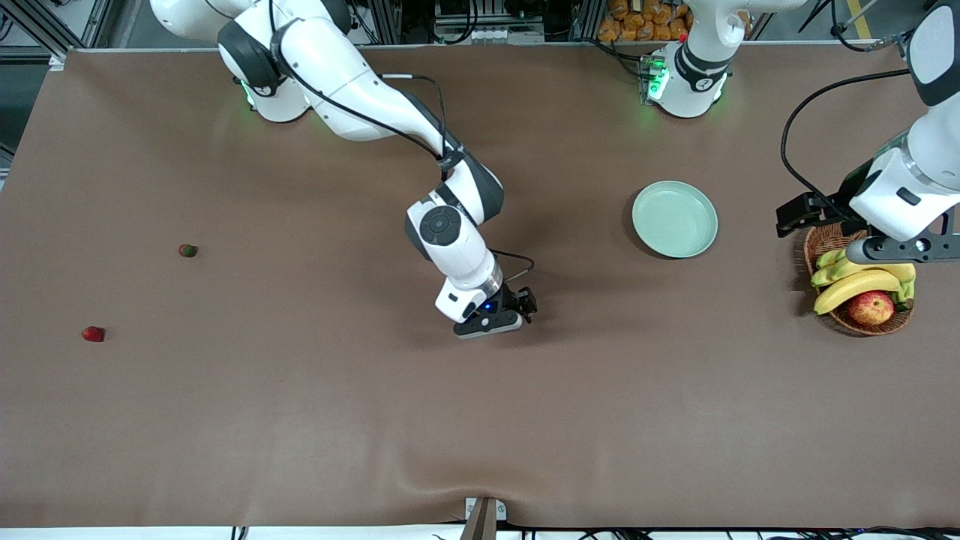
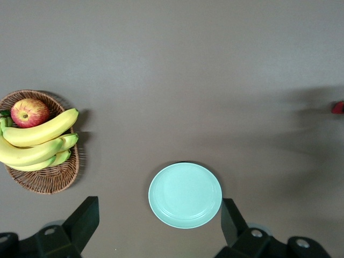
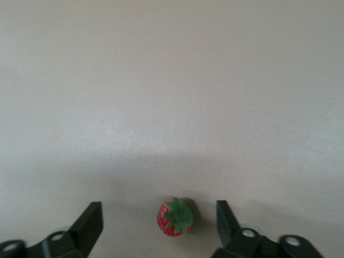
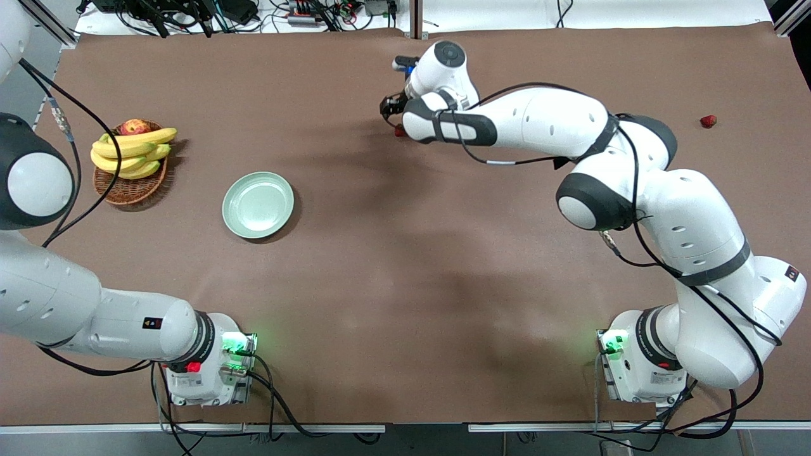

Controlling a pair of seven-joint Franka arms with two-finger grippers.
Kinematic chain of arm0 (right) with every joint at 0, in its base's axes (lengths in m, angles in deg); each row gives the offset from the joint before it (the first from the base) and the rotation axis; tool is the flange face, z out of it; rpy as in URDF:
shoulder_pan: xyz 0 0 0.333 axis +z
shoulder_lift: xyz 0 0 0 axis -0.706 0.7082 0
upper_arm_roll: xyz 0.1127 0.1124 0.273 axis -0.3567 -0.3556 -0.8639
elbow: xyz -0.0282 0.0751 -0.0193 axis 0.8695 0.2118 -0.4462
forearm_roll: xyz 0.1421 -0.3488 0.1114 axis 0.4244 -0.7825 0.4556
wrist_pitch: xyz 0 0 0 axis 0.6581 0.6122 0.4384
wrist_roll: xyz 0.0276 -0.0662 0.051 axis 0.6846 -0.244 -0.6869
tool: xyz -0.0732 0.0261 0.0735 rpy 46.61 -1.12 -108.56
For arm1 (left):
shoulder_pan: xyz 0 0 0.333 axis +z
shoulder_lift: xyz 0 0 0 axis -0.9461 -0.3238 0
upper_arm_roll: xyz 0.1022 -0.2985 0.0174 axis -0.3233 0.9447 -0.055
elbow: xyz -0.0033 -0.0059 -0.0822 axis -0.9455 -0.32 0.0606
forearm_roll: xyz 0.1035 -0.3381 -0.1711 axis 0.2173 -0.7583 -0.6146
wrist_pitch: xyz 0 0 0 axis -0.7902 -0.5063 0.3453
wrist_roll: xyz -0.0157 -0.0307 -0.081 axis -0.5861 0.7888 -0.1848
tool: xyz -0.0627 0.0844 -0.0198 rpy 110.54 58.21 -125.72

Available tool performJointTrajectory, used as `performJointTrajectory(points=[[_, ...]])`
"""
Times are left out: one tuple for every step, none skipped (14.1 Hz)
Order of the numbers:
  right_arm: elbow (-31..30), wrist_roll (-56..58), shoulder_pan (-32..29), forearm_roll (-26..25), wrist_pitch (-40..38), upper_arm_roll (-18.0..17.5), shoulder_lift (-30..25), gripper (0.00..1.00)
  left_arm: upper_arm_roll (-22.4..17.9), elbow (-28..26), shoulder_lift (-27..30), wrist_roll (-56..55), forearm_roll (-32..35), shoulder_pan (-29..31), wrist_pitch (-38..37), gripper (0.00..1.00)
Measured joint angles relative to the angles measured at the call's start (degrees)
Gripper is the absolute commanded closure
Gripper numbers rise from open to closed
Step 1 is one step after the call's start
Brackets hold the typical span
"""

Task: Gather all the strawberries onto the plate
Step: 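Set the strawberry down with the right gripper while the left gripper approaches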

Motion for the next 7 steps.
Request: performJointTrajectory(points=[[-0.09, 0.0, -0.62, -0.01, -2.53, 0.38, -1.58, 0.0, 0.02, 0.0, -0.09, 0.0, 0.0, -0.17, 0.0, 0.0], [-0.12, 0.0, -1.18, -0.04, -6.03, 1.24, -3.41, 0.0, 0.04, 0.01, -0.32, -0.05, -0.11, -0.53, 0.02, 0.0], [-0.14, 0.02, -1.51, -0.05, -9.78, 2.58, -5.32, 0.0, 0.04, 0.01, -0.83, -0.44, -0.26, -1.18, 0.03, 0.0], [-0.17, 0.03, -1.75, -0.05, -13.69, 4.17, -7.22, 0.0, 0.09, 0.01, -1.7, -1.14, -0.4, -2.08, 0.13, 0.0], [-0.22, 0.05, -1.94, -0.05, -17.63, 5.73, -9.05, 0.0, 0.12, 0.01, -2.78, -2.23, -0.44, -3.22, 0.61, 0.0], [-0.27, 0.05, -2.05, -0.06, -21.63, 7.39, -10.75, 0.0, 0.14, 0.03, -3.84, -3.67, -0.44, -4.63, 1.45, 0.0], [-0.34, 0.05, -2.07, -0.06, -25.55, 9.28, -12.26, 0.0, 0.18, 0.07, -4.83, -5.28, -0.44, -6.27, 2.21, 0.0]])
